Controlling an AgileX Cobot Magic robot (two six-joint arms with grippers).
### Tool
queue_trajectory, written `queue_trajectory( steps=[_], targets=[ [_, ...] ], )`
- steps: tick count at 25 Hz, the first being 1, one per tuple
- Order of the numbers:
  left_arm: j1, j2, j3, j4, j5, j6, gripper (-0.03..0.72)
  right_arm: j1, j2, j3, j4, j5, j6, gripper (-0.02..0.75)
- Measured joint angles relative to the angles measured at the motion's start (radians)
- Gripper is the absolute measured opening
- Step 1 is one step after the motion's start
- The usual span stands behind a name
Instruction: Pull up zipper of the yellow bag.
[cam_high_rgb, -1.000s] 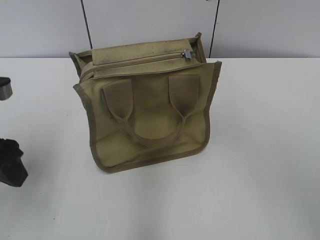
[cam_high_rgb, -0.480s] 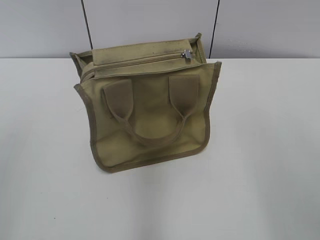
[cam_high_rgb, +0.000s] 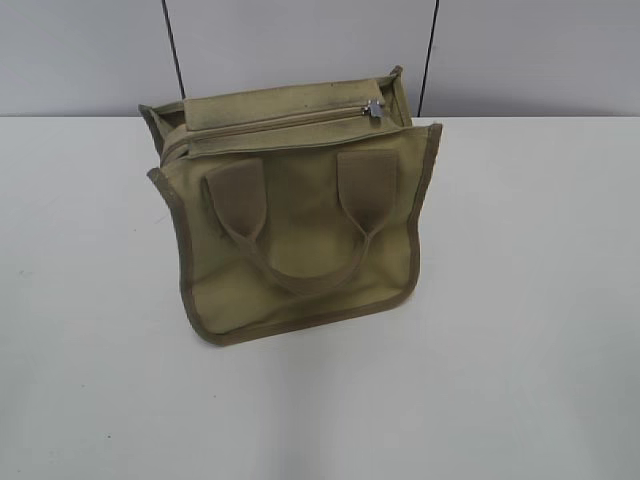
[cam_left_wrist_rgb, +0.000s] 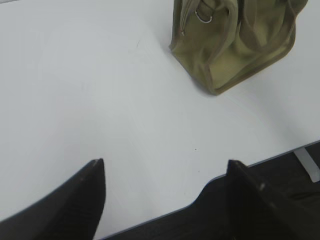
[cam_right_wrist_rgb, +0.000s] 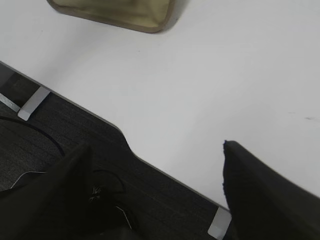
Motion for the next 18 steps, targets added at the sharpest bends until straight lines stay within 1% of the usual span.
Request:
queue_trajectory(
  steps=[3,4,5,12,13,15,18],
  targets=[
    [0.0,-0.026,0.073,0.015,0.001,0.001,0.565,0.0,-0.048,0.047,0.012,0.001,0.0,0.596],
    [0.0,-0.029,0.095,0.016,-0.001,0.001,0.565,0.0,-0.07,0.1,0.034,0.001,0.001,0.596],
    [0.0,-0.03,0.106,0.016,-0.008,0.001,0.564,0.0,-0.072,0.114,0.041,0.003,0.001,0.596],
    [0.0,-0.034,0.148,0.012,-0.135,0.029,0.563,0.0,-0.075,0.142,0.038,-0.07,0.001,0.596],
    [0.0,-0.035,0.153,0.007,-0.146,0.033,0.563,0.0,-0.075,0.161,0.035,-0.103,-0.001,0.596],
    [0.0,-0.035,0.157,0.001,-0.157,0.038,0.561,0.0,-0.075,0.166,0.034,-0.113,-0.002,0.596],
    [0.0,-0.035,0.161,-0.005,-0.166,0.039,0.538,0.0,-0.075,0.167,0.033,-0.122,-0.003,0.596]
  ],
)
